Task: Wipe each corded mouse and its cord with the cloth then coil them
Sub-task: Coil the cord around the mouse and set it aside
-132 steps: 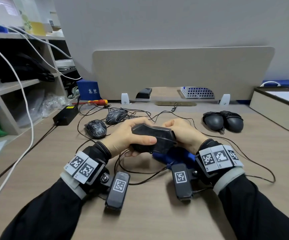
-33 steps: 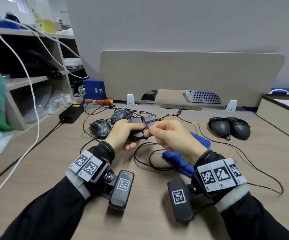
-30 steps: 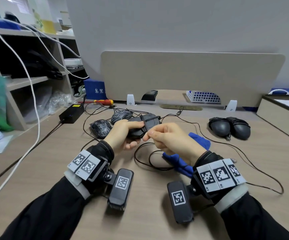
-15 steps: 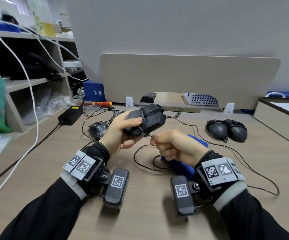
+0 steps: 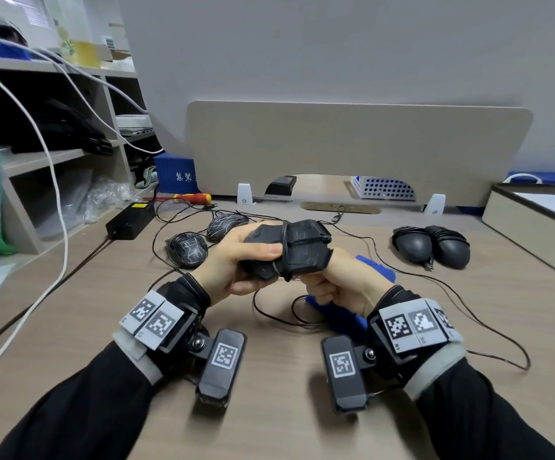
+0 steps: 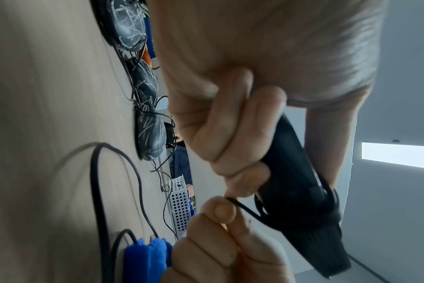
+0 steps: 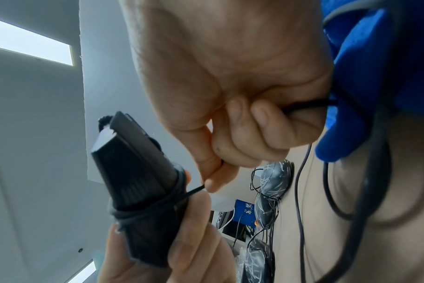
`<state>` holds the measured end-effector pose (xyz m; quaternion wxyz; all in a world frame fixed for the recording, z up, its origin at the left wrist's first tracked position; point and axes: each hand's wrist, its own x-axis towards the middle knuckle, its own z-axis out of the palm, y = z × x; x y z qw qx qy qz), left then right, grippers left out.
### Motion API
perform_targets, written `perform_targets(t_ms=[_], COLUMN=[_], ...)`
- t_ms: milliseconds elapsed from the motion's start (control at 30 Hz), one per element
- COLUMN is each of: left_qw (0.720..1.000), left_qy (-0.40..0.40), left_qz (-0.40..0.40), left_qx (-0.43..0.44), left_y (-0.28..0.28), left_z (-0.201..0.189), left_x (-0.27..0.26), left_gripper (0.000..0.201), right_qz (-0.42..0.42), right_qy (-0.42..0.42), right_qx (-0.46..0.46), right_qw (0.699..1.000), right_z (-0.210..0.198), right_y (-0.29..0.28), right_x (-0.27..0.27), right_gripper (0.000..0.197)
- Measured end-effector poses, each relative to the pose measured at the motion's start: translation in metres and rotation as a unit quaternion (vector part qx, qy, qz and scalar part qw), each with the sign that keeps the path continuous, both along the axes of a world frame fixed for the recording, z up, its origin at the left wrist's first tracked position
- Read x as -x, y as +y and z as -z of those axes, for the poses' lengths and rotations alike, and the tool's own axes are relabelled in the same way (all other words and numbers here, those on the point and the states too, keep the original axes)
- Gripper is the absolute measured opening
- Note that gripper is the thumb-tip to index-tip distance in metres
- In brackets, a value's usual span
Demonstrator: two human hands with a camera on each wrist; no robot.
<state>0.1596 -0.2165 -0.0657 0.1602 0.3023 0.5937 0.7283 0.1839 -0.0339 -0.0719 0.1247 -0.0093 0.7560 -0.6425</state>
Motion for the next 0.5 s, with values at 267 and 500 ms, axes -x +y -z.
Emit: perform_targets(t_ms=[267,500], left_qw=[0.993,0.968], left_qy=[0.033,0.086], left_qz=[-0.023,-0.056], left_qx=[0.112,0.229], left_y=[0.002,-0.003], left_z=[0.000,-0.004], left_x=[0.002,0.002], left_gripper=[0.051,0.036], right_qz=[0.124,0.078], right_qy=[0.081,0.100], right_qx=[-0.067,-0.005], right_qw=[0.987,0.992], right_z=[-0.004,-0.015], right_y=[0.006,0.014], right_x=[0.003,0.002], right_gripper=[0.046,0.034])
